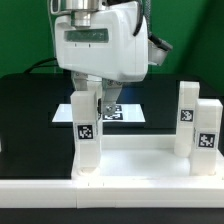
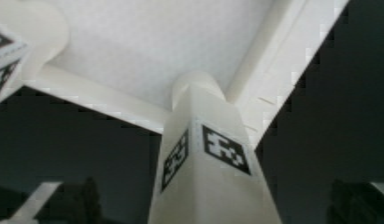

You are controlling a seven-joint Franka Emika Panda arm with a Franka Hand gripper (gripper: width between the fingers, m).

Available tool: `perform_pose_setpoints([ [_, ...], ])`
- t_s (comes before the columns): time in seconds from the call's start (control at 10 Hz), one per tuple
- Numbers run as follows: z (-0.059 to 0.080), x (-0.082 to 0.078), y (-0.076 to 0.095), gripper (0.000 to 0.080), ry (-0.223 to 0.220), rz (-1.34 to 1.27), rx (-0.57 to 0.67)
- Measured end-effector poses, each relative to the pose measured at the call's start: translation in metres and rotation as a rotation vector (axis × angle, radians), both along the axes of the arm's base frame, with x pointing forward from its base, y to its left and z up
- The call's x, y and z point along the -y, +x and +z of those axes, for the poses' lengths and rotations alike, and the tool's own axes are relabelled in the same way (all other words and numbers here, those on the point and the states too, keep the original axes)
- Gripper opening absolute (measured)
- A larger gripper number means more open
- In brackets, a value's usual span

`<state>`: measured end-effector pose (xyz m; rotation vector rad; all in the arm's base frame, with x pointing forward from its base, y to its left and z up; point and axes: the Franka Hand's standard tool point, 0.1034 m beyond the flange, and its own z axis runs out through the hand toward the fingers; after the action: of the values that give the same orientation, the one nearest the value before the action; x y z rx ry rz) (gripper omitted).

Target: Assemble desk

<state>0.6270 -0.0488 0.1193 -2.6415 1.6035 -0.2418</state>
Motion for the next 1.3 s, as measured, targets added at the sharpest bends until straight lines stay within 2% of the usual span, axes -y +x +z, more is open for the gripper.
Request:
perform_pose_setpoints([
  [0.3,0.0,0.001,0.0,0.0648,-0.035,0.21,-0.011],
  [0.5,0.004,0.011,0.007,0.0648,-0.103,0.548,-0.028],
  [0.6,0.002,0.007,0.008,0.0648,-0.111,0.61,-0.029],
  [0.8,0.002,0.008,0.007,0.0648,-0.104,0.565,-0.027],
  [1.0,0.002,0.008,0.008,0.0386,-0.094,0.514,-0.023],
  [1.1,0.002,0.007,0.008,0.0386,-0.081,0.433,-0.018],
  [1.2,0.002,0.007,0.008,0.0288,-0.074,0.393,-0.016],
  [1.3,0.002,0.007,0.008,0.0288,-0.059,0.3,-0.011],
])
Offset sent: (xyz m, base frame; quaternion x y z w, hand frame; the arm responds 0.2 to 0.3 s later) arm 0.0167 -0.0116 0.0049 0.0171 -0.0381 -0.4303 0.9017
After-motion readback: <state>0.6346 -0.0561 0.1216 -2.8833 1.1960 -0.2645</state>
